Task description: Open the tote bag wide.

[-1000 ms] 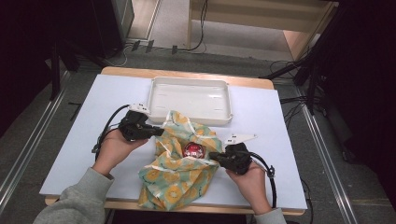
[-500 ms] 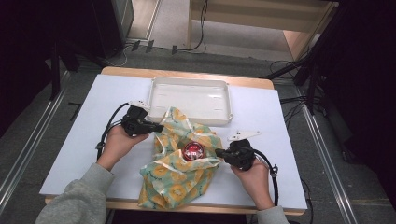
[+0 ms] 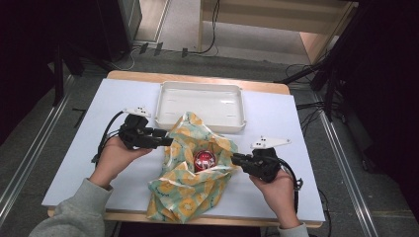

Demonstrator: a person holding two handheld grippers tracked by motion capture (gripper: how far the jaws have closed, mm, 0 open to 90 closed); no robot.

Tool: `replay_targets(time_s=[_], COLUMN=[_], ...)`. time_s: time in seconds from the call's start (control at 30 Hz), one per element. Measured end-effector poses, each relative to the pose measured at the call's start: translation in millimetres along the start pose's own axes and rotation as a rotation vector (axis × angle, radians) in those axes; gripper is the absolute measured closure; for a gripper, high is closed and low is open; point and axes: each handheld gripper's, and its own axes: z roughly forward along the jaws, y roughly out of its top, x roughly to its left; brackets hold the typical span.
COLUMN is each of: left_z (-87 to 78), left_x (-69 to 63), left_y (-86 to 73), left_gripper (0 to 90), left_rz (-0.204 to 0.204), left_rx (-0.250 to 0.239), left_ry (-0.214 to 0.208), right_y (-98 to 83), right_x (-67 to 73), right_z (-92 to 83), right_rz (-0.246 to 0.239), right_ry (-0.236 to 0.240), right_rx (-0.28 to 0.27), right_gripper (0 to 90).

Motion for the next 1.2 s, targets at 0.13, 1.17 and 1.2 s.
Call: replay_targets(time_s=[0.13,1.17,1.2], left_z=[-5.6,21.4,22.7], left_x=[-11.4,-27.5,-28.0], left_y=[-5.0,-19.8,-19.5], left_gripper=[46.5,64.5,67.9], left_rz=[0.002,0.001,0.006], left_rx=[0.010,0.064,0.058], left_ry=[-0.023,-0.064,-0.065], right_y=[1.2,-0.6,-0.4], right_x=[7.8,55.2,55.4], right_z=[-11.6,11.6,13.1], right_rz=[-0.007,-0.132,-0.135], right_ry=[0.007,0.149,0.152], right_rx=[-0.008,0.031,0.032], right_gripper=[77.1,42.8,42.3])
